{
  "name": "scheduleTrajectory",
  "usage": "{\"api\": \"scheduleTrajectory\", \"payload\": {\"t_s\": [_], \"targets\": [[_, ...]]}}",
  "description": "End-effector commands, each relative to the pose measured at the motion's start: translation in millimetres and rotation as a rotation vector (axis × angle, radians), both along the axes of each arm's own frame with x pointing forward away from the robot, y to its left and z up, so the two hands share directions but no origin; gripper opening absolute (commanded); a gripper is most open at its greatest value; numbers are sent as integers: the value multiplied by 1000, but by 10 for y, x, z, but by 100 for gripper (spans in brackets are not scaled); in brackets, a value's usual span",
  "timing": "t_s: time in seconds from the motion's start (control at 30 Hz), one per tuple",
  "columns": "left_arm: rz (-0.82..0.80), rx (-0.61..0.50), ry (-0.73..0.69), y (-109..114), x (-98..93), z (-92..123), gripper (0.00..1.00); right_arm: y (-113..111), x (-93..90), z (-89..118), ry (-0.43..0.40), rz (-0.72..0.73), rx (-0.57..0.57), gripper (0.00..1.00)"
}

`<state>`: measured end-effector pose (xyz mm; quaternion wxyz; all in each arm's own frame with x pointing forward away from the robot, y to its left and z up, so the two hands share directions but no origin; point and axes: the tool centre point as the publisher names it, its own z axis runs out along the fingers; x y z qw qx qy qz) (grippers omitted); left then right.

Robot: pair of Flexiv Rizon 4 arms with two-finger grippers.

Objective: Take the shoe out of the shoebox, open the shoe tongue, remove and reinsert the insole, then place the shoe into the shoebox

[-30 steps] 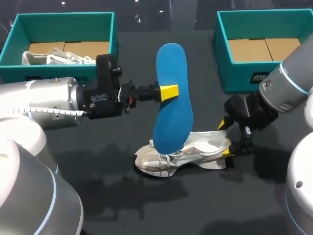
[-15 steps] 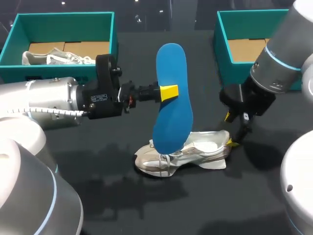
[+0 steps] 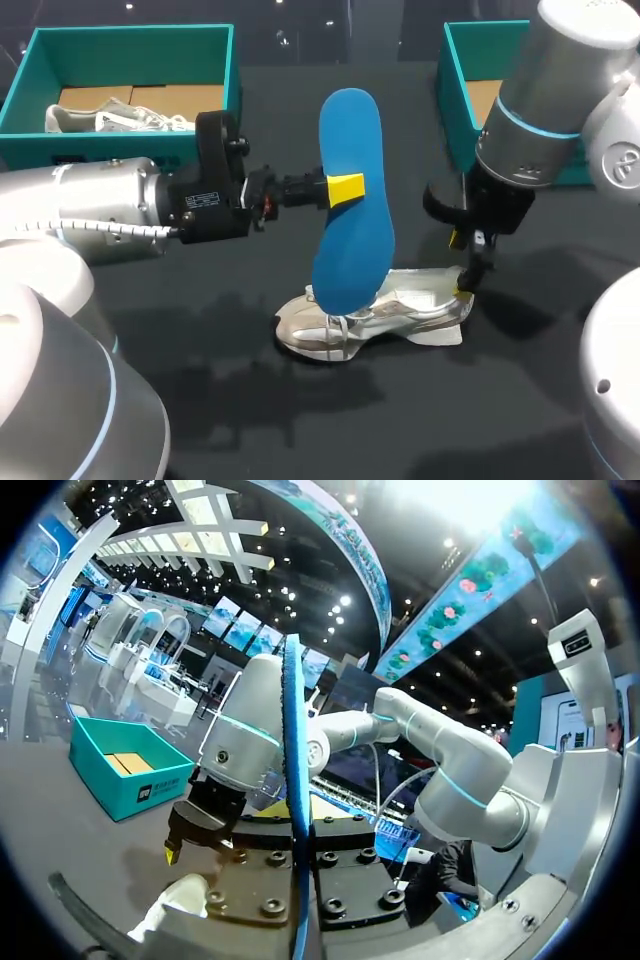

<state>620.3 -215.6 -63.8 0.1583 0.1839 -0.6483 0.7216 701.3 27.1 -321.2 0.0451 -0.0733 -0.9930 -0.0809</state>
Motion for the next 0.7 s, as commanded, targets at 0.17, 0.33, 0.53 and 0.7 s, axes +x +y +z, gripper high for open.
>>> {"api": "scheduleTrajectory", "payload": {"t_s": [0.17, 0.33, 0.53, 0.7], "targets": [[2, -2, 0, -35, 1, -12, 0, 227, 20, 37, -10, 17, -66, 100], [2, -2, 0, -35, 1, -12, 0, 351, 55, -2, -22, 47, -69, 100], [2, -2, 0, -35, 1, -12, 0, 443, 124, -128, -26, 62, -75, 100], [2, -2, 0, -35, 1, -12, 0, 511, 177, -249, -24, 62, -83, 100]]}}
